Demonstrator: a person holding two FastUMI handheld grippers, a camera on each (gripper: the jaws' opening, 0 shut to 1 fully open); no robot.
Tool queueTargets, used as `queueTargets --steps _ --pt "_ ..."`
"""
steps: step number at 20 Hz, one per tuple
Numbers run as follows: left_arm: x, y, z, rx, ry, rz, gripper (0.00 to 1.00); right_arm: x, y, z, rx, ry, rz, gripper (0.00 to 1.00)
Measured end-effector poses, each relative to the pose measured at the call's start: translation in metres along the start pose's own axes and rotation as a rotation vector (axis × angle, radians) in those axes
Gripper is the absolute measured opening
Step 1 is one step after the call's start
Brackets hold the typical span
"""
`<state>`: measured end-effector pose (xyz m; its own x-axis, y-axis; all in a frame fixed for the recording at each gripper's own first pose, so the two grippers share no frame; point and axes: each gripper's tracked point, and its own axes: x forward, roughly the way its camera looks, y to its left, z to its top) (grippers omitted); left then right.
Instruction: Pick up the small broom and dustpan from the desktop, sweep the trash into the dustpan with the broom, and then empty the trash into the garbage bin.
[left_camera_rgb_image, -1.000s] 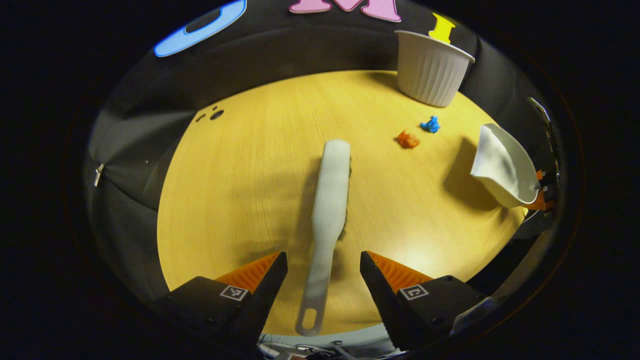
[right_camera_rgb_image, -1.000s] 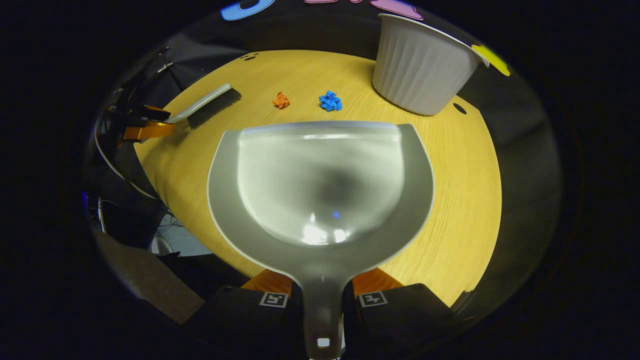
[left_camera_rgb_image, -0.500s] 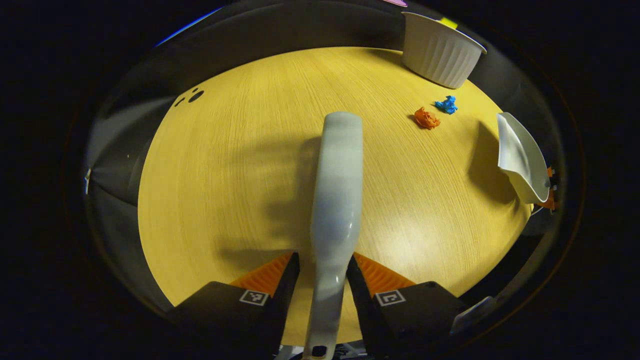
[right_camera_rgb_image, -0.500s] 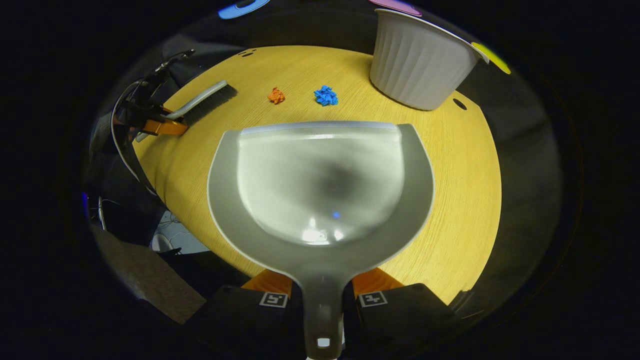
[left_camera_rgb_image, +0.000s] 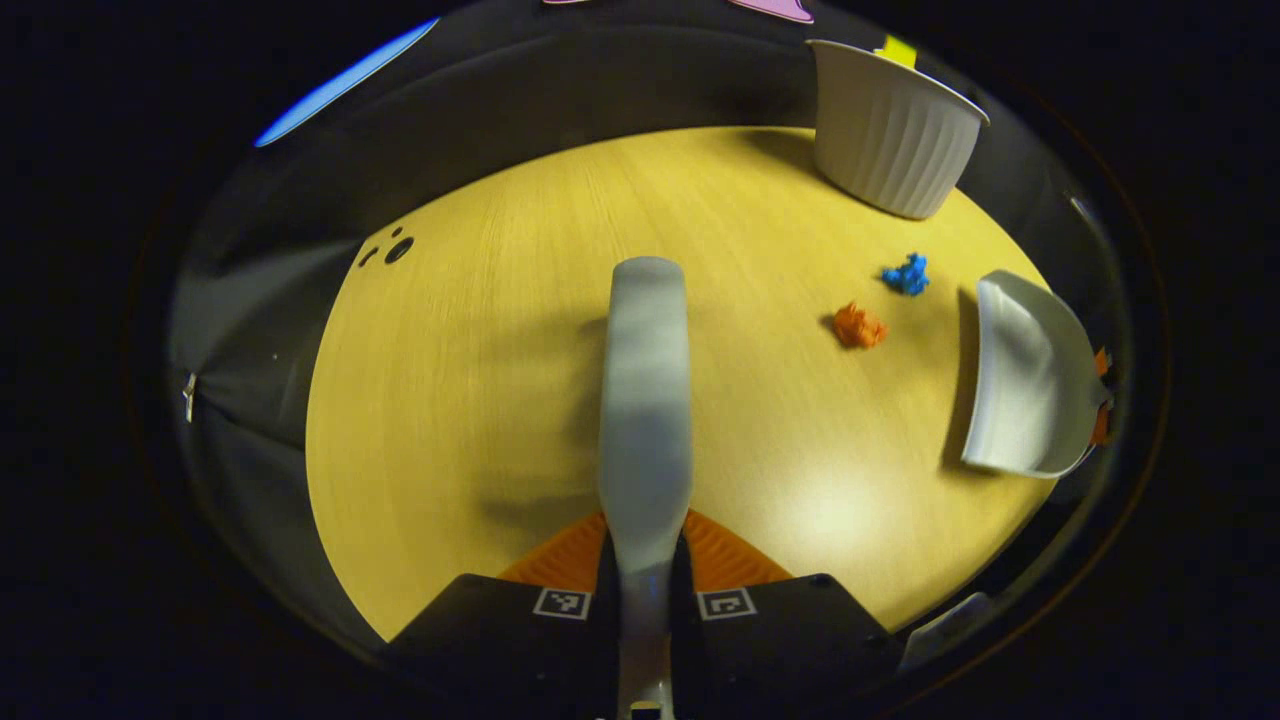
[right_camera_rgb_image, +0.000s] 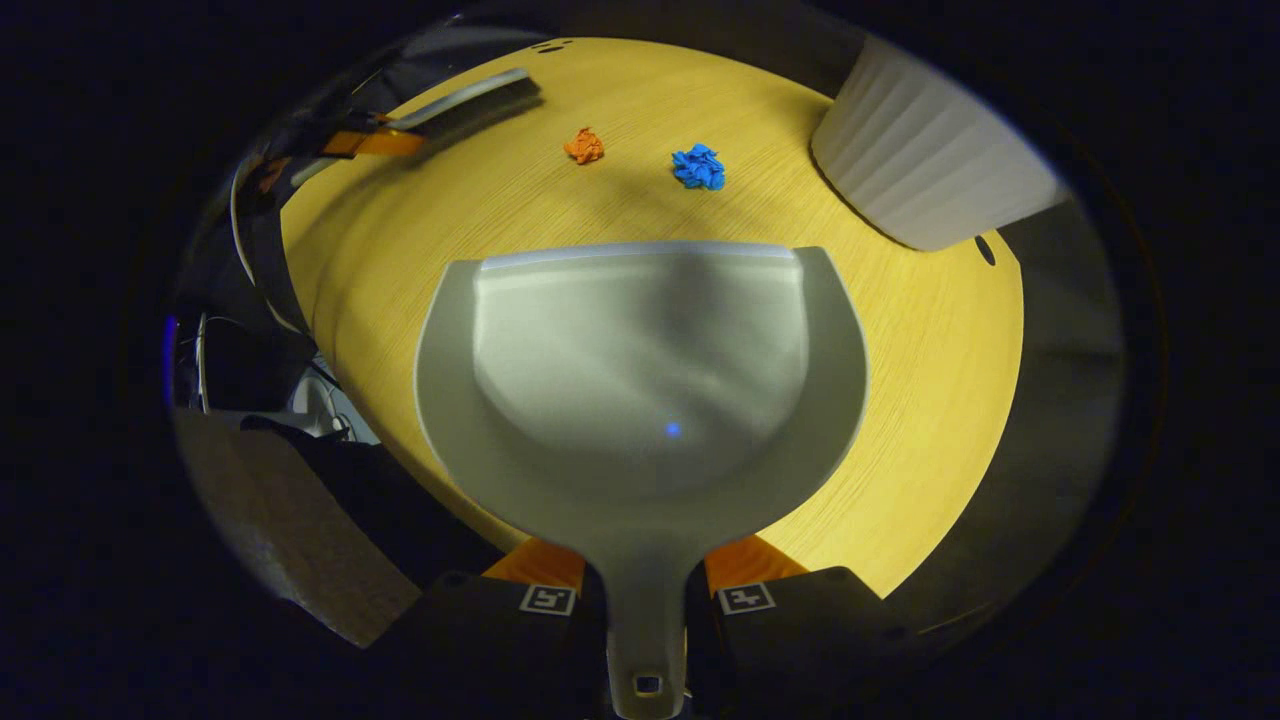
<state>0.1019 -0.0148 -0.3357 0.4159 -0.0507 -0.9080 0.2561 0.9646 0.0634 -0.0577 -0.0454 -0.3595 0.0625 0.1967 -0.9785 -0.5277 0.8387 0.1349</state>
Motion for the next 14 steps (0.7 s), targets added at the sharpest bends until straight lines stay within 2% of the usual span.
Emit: queueTargets --steps 2,3,4,6,12,13,14 --pt "0.007 -0.012 0.019 0.045 0.0 0.001 0.24 0.002 -0.003 0.006 -0.008 0.006 0.003 0.36" --pt "0.012 -0.021 0.027 0.065 0.002 -0.006 0.24 0.003 -0.004 0.008 -0.008 0.009 0.007 0.41" --pt "0.015 -0.03 0.033 0.08 0.004 -0.017 0.24 0.004 -0.005 0.01 -0.008 0.014 0.01 0.36" --pt "0.02 -0.044 0.044 0.108 0.013 -0.031 0.22 0.008 -0.007 0.012 -0.011 0.023 0.012 0.36" --pt "0.034 -0.088 0.055 0.187 0.045 -0.09 0.24 0.018 -0.016 0.015 -0.007 0.027 0.023 0.36" --pt "0.035 -0.095 0.056 0.196 0.052 -0.107 0.27 0.019 -0.017 0.016 -0.008 0.025 0.028 0.41" --pt "0.036 -0.103 0.056 0.207 0.056 -0.128 0.24 0.02 -0.019 0.016 -0.006 0.024 0.032 0.36"
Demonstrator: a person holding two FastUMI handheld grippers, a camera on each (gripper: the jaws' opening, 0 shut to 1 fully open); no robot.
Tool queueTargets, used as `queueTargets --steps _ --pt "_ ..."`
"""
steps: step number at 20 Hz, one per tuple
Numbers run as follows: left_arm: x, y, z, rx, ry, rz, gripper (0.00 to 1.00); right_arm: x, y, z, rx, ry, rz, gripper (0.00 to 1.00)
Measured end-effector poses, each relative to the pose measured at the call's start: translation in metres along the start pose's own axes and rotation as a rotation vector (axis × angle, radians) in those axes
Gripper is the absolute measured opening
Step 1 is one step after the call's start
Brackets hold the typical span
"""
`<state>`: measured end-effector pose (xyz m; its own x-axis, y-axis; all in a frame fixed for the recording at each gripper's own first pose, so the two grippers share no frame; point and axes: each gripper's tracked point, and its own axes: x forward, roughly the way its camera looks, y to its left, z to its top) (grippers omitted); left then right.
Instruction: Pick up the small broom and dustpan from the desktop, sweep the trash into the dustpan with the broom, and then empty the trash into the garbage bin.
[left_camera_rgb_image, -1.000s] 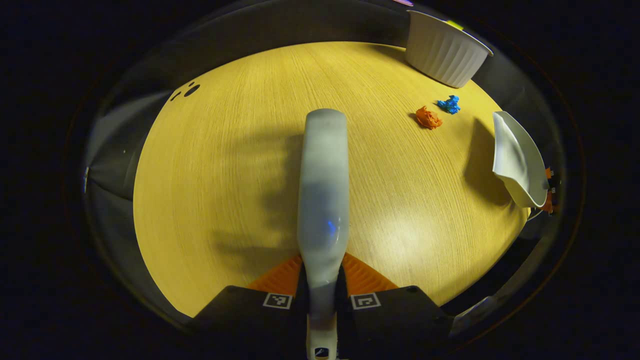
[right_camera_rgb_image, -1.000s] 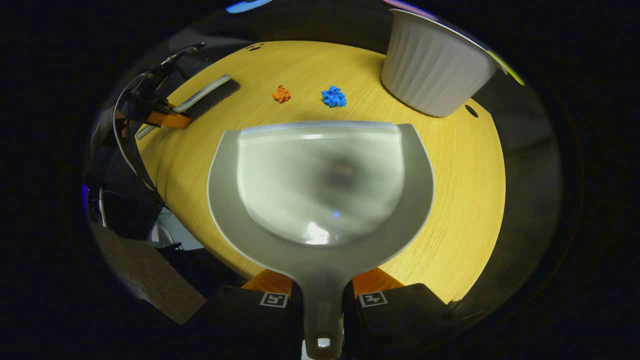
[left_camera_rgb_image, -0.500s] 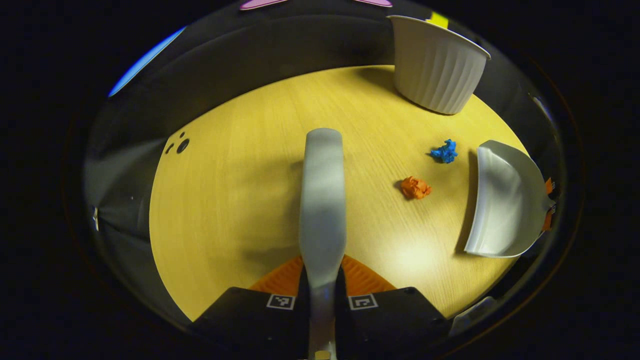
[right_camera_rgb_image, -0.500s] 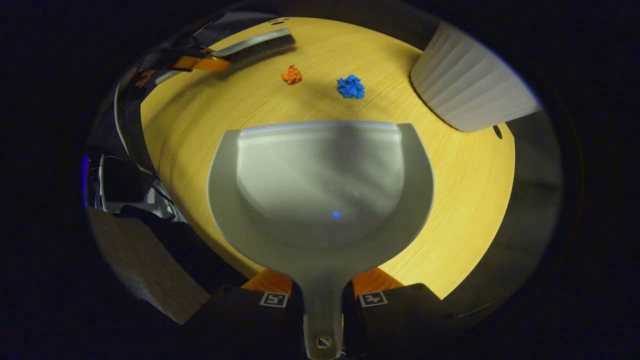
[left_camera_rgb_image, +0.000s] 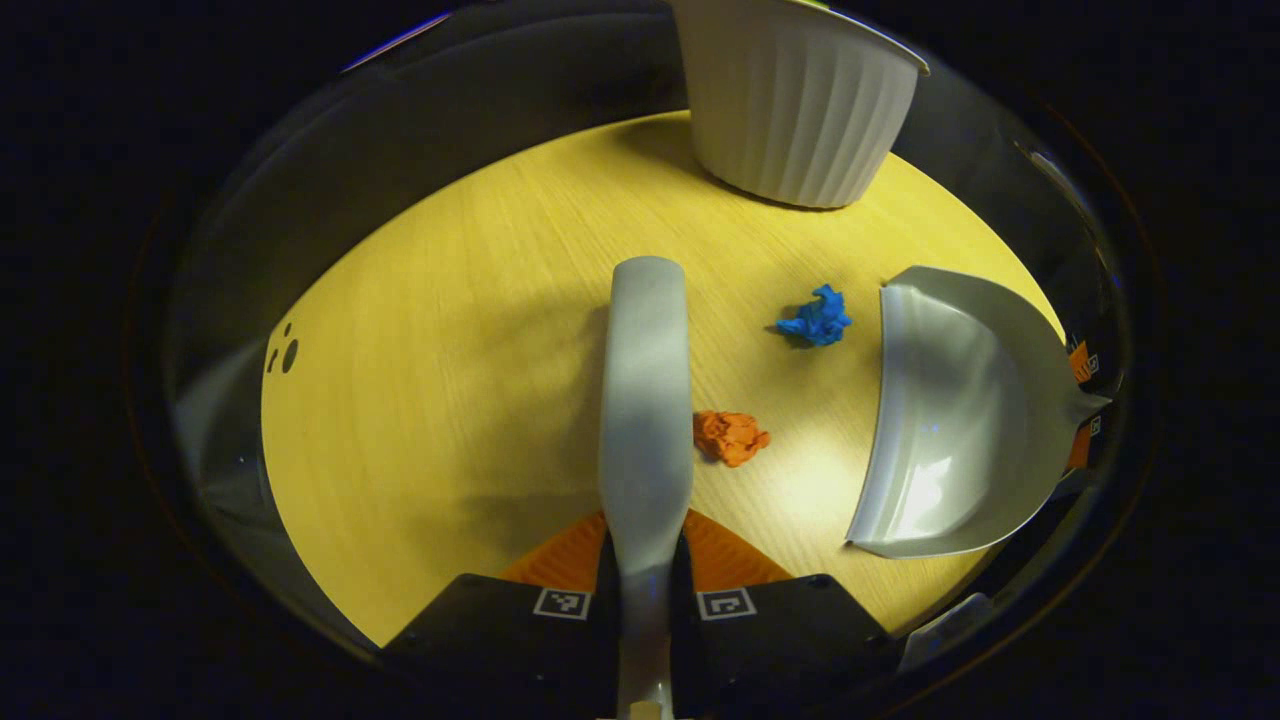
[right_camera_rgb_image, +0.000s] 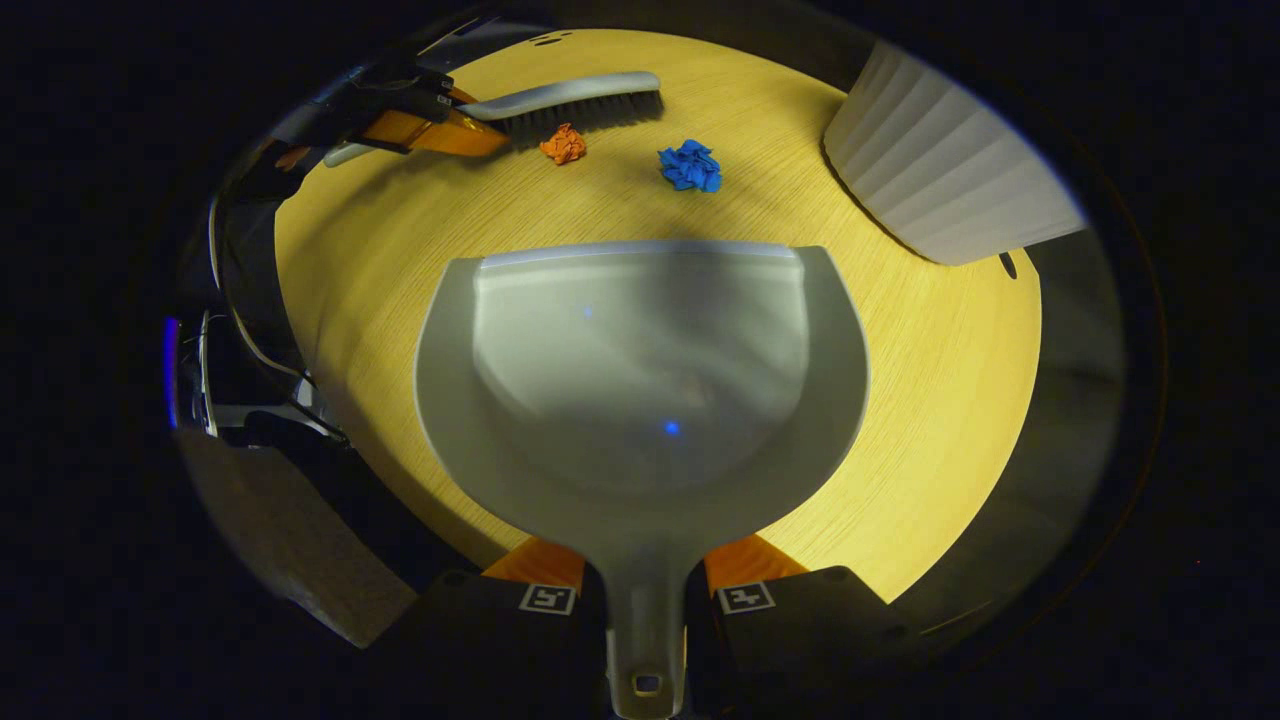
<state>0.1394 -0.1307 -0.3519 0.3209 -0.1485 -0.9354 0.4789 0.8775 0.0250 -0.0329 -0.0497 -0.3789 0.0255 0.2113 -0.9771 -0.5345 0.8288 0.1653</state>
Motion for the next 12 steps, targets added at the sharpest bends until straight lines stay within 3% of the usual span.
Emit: queueTargets --steps 5,6,7,9,11,12 --pt "-0.005 -0.05 0.01 0.066 0.005 -0.144 0.24 0.001 -0.005 0.001 -0.009 -0.015 0.006 0.36" --pt "-0.008 -0.066 0.011 0.076 0.005 -0.197 0.24 0.003 -0.008 0.0 -0.012 -0.02 0.006 0.41" --pt "-0.017 -0.092 0.013 0.068 0.01 -0.296 0.24 0.005 -0.011 -0.001 -0.019 -0.028 0.005 0.36" --pt "-0.037 -0.117 0.018 0.034 -0.002 -0.406 0.24 0.005 -0.007 -0.002 -0.011 -0.059 0.0 0.37" --pt "-0.044 -0.117 0.02 0.001 -0.006 -0.426 0.24 0.011 -0.004 -0.003 0.017 -0.088 0.0 0.32" --pt "-0.048 -0.108 0.021 -0.012 -0.016 -0.402 0.24 0.013 -0.002 -0.005 0.033 -0.106 -0.002 0.37"
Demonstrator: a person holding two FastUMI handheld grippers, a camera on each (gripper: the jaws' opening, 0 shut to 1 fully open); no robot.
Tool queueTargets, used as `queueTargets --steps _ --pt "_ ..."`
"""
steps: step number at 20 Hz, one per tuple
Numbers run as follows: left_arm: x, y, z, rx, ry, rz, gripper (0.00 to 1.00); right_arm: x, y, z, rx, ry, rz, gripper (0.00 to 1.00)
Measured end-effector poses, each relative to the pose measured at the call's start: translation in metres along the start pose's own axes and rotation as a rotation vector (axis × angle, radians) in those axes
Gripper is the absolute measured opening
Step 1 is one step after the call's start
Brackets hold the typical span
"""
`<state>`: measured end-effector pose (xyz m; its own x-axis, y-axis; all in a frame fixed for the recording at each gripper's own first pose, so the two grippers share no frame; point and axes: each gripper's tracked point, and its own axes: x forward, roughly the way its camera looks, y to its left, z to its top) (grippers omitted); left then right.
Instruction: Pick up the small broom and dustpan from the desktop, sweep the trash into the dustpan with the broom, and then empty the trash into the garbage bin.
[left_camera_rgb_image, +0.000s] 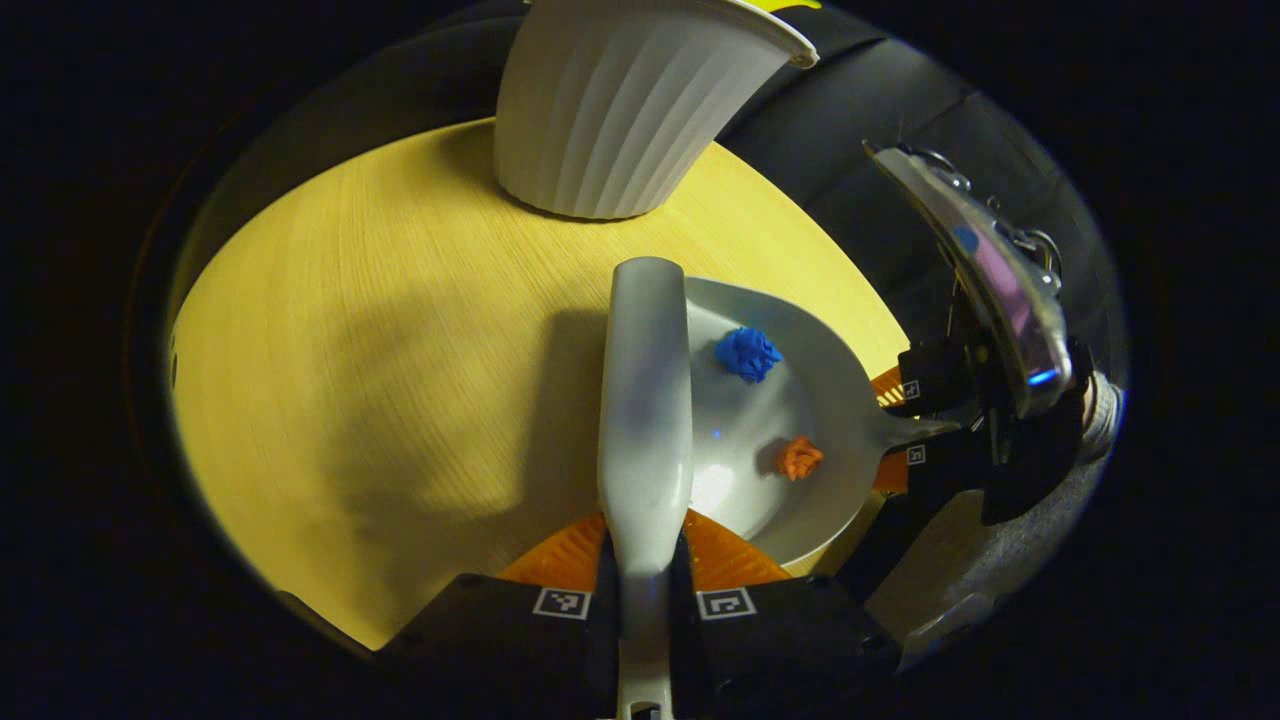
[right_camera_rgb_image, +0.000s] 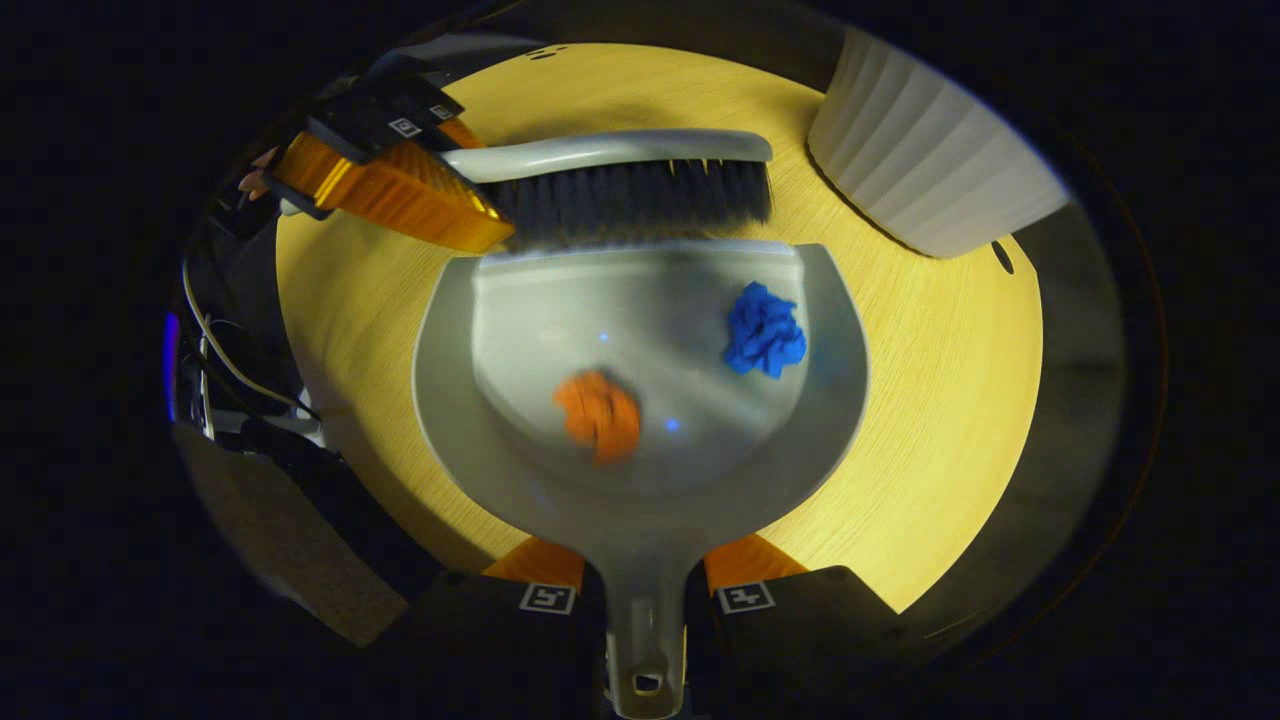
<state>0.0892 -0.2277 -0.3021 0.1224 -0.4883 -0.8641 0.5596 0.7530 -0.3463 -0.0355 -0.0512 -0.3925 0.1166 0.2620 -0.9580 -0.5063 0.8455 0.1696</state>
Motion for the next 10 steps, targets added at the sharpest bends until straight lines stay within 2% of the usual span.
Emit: queueTargets --steps 2,4,5,6,8,9,10 --pt "-0.011 0.013 0.0 -0.035 -0.045 0.079 0.24 0.003 0.001 -0.006 0.029 -0.03 -0.008 0.41" --pt "-0.022 0.034 -0.007 -0.07 -0.09 0.183 0.24 -0.003 0.002 -0.012 0.064 -0.055 -0.021 0.36" --pt "-0.029 0.047 -0.016 -0.083 -0.107 0.235 0.24 -0.008 0.001 -0.014 0.085 -0.067 -0.029 0.41" --pt "-0.034 0.057 -0.024 -0.097 -0.119 0.283 0.24 -0.015 0.0 -0.016 0.11 -0.076 -0.033 0.38" --pt "-0.035 0.081 -0.046 -0.141 -0.125 0.333 0.24 -0.029 -0.006 -0.019 0.172 -0.085 -0.044 0.31" --pt "-0.039 0.09 -0.06 -0.167 -0.116 0.344 0.24 -0.037 -0.011 -0.018 0.197 -0.089 -0.055 0.36" --pt "-0.036 0.096 -0.072 -0.185 -0.111 0.356 0.22 -0.052 -0.014 -0.017 0.225 -0.1 -0.074 0.36"
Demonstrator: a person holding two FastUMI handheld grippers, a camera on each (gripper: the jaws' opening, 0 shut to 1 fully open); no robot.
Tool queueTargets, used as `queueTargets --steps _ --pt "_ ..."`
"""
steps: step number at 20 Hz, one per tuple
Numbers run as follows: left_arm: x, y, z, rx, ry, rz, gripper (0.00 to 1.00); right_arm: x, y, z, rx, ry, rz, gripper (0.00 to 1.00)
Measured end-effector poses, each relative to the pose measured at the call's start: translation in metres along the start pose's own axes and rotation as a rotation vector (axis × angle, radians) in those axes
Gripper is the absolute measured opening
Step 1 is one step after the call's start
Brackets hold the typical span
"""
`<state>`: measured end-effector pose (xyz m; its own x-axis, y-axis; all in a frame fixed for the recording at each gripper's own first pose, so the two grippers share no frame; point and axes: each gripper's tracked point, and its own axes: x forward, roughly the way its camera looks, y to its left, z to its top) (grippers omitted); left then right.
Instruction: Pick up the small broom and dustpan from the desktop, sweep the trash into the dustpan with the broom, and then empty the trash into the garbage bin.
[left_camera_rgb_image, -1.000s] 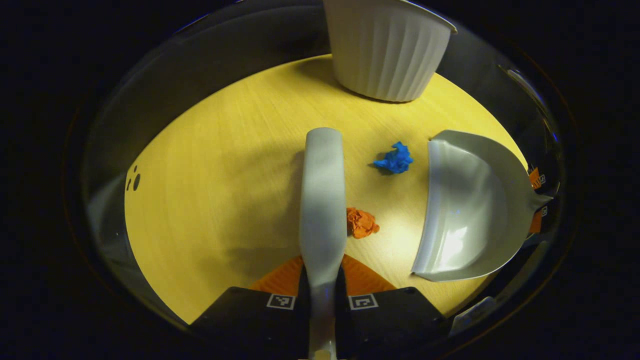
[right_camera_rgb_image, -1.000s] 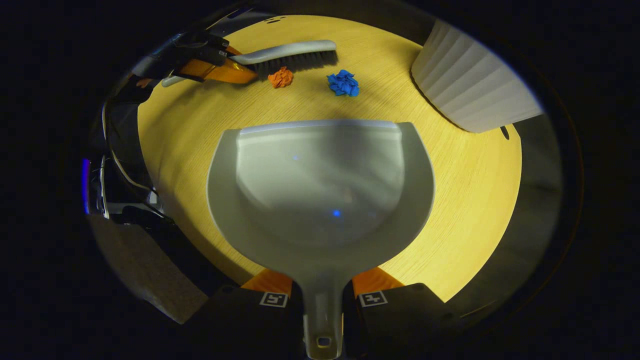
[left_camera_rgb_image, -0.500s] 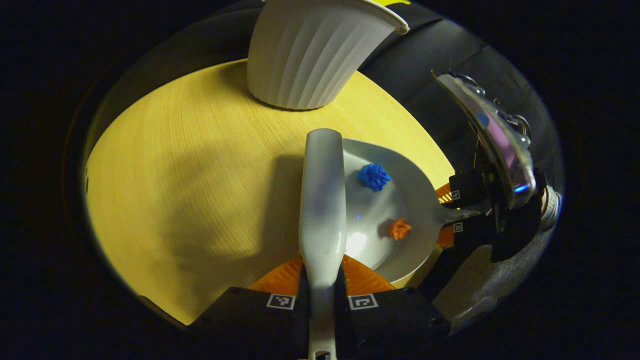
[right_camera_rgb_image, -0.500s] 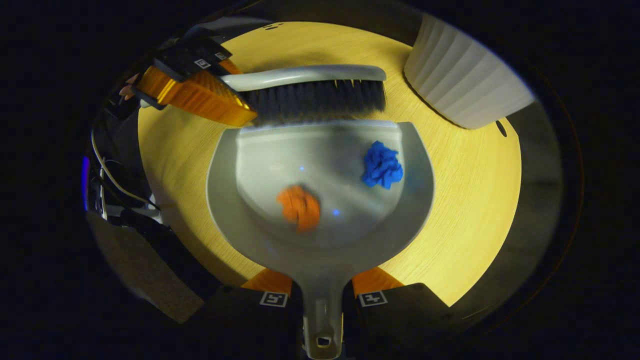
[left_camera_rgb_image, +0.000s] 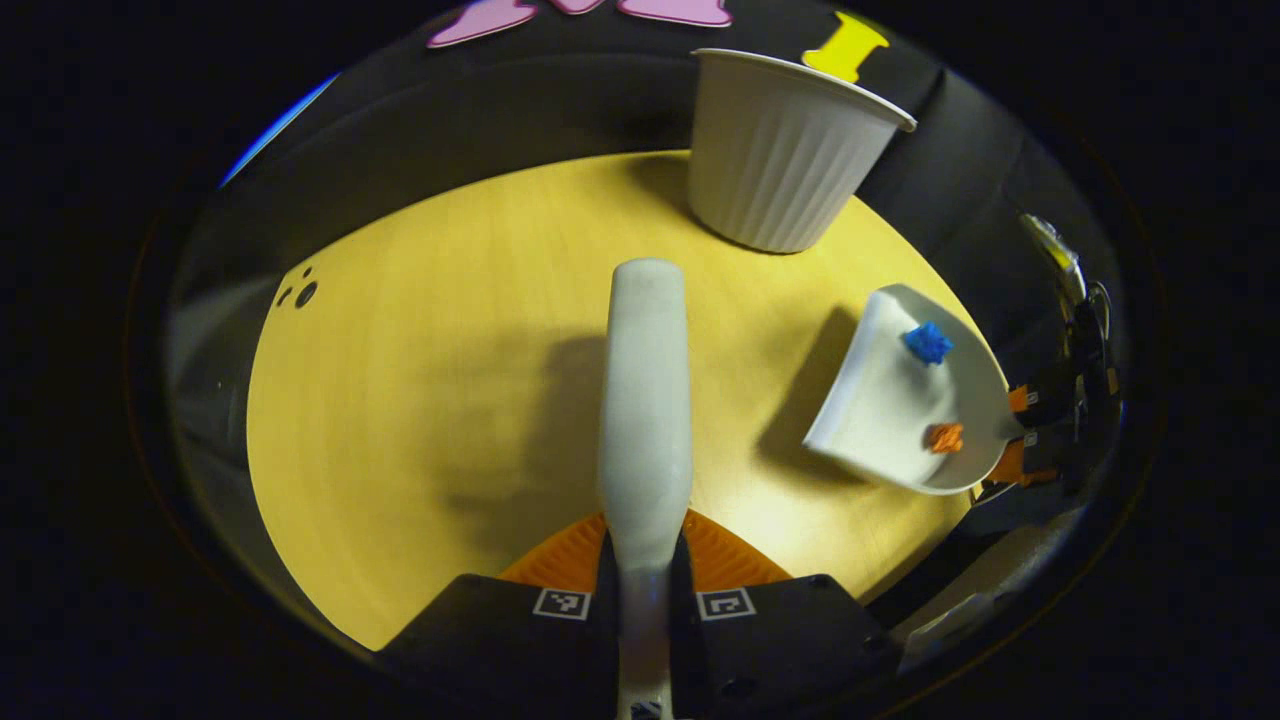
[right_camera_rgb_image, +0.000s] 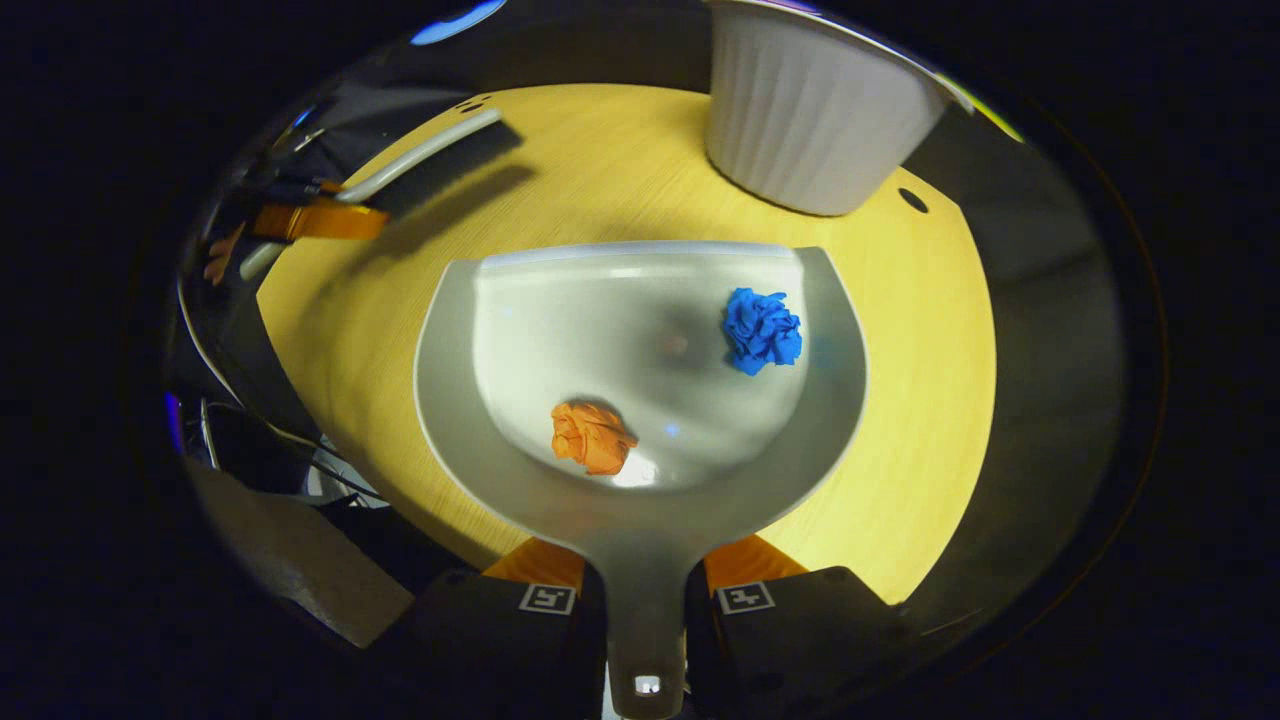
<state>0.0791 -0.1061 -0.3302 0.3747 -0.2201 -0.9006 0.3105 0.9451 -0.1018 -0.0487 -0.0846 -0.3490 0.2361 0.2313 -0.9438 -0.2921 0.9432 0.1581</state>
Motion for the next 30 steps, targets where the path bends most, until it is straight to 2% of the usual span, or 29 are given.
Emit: queueTargets --steps 5,6,7,8,9,10,11,12,14,21,25,30 --pt "0.0 0.017 -0.041 -0.038 0.014 -0.021 0.24 -0.071 -0.026 0.025 0.111 -0.075 -0.08 0.36" --pt "-0.002 0.019 -0.047 -0.033 0.01 -0.03 0.24 -0.084 -0.031 0.032 0.13 -0.091 -0.093 0.31" --pt "-0.003 0.021 -0.051 -0.026 0.006 -0.039 0.24 -0.095 -0.036 0.038 0.147 -0.107 -0.104 0.36" --pt "-0.003 0.024 -0.054 -0.021 0.004 -0.045 0.24 -0.107 -0.04 0.045 0.171 -0.127 -0.114 0.31" --pt "-0.004 0.028 -0.058 -0.016 0.005 -0.049 0.24 -0.118 -0.045 0.053 0.195 -0.146 -0.122 0.36" --pt "-0.004 0.031 -0.063 -0.012 0.005 -0.051 0.24 -0.127 -0.05 0.059 0.214 -0.165 -0.13 0.31" --pt "-0.005 0.034 -0.066 -0.009 0.004 -0.054 0.24 -0.137 -0.056 0.067 0.23 -0.184 -0.14 0.41" --pt "-0.005 0.035 -0.071 -0.009 0.002 -0.06 0.24 -0.15 -0.064 0.08 0.239 -0.206 -0.158 0.36" --pt "-0.005 0.04 -0.077 -0.014 0.002 -0.069 0.24 -0.177 -0.086 0.107 0.238 -0.234 -0.208 0.36" --pt "-0.006 0.045 -0.085 -0.006 -0.015 -0.075 0.24 -0.206 -0.169 0.185 0.141 -0.202 -0.391 0.36" --pt "-0.009 0.046 -0.088 -0.014 -0.022 -0.077 0.24 -0.203 -0.194 0.209 0.064 -0.131 -0.449 0.36" --pt "-0.008 0.05 -0.089 -0.033 -0.021 -0.075 0.24 -0.202 -0.217 0.231 -0.167 0.013 -0.566 0.36"
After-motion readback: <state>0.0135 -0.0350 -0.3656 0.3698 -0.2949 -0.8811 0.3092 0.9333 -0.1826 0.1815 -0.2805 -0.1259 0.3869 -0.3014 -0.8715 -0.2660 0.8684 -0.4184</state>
